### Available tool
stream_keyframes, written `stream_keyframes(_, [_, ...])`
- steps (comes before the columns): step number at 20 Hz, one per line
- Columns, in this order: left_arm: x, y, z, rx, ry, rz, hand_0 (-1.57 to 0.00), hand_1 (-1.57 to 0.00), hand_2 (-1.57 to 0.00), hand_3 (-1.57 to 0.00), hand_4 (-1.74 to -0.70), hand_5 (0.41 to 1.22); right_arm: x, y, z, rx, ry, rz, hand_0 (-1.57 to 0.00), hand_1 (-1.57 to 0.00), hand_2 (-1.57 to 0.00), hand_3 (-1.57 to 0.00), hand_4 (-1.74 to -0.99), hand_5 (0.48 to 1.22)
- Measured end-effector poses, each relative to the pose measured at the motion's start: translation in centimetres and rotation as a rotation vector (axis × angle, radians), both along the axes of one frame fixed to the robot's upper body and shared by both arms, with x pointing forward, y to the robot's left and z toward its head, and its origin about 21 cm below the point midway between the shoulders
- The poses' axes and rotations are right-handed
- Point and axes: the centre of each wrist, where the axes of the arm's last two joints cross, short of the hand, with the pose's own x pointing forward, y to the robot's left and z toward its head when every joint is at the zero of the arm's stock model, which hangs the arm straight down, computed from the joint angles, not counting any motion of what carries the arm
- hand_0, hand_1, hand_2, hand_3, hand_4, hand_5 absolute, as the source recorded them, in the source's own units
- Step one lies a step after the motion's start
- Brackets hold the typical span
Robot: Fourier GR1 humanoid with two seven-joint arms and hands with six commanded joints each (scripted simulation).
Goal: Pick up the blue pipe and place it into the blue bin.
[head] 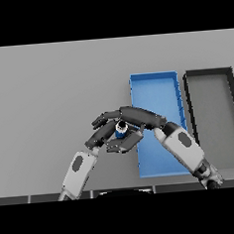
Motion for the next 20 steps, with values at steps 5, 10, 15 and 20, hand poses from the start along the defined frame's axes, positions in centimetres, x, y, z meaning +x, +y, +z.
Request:
stream_keyframes(5, [0.1,-0.4,0.0,-0.051,0.003,0.0,-1.57,-1.57,-1.57,-1.53,-1.69,1.221,-0.1,0.9,-0.5,0.07,0.033,0.026,-1.29,-1.29,-1.3,-1.1,-1.606,0.765])
stream_keyframes(10, [0.2,-0.2,-0.1,-0.095,0.016,-0.018,-1.57,-1.57,-1.57,-1.44,-1.72,1.221,-0.3,1.1,-0.8,0.09,0.028,0.044,-1.48,-1.48,-1.48,-1.4,-1.692,1.071])
stream_keyframes(15, [0.2,0.0,0.3,-0.068,0.0,-0.01,-1.57,-1.57,-1.57,-1.42,-1.73,1.221,-0.8,1.3,-1.3,0.141,0.01,0.05,-1.54,-1.54,-1.54,-1.52,-1.725,1.172])
stream_keyframes(20, [0.2,0.4,0.4,-0.025,-0.072,0.013,-0.94,-0.86,-0.83,-0.75,-1.37,1.221,-0.8,1.3,-1.1,0.144,-0.004,0.014,-1.56,-1.56,-1.56,-1.55,-1.736,1.205])
